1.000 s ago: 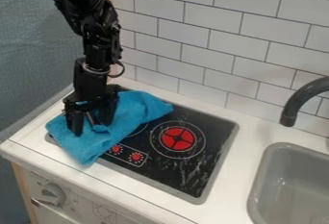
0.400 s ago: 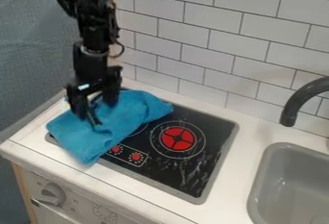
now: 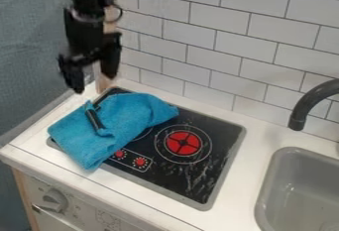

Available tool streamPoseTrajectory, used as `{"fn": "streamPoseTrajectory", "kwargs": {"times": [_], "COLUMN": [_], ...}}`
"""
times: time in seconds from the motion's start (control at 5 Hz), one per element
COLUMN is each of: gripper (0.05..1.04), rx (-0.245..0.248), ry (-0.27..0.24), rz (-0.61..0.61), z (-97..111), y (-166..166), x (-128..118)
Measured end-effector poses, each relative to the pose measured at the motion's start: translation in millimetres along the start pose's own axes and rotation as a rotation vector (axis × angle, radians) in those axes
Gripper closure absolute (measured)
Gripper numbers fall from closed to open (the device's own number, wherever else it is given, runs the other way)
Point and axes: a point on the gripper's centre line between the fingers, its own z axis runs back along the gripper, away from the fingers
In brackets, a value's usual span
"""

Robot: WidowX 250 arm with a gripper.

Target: Moved the cloth from the top right to the bottom left

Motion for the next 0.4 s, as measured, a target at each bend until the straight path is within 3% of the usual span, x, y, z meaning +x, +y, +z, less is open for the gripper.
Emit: {"fn": "streamPoseTrajectory", "kwargs": {"times": [0.2, 0.4], "gripper": [0.085, 0.085], "rx": [-0.055, -0.059], "ry": [0.027, 0.026], "rz": [-0.018, -0.024], "z": [0.8, 0.8], "y": [-0.2, -1.0], "x": [-4.7, -5.0]}}
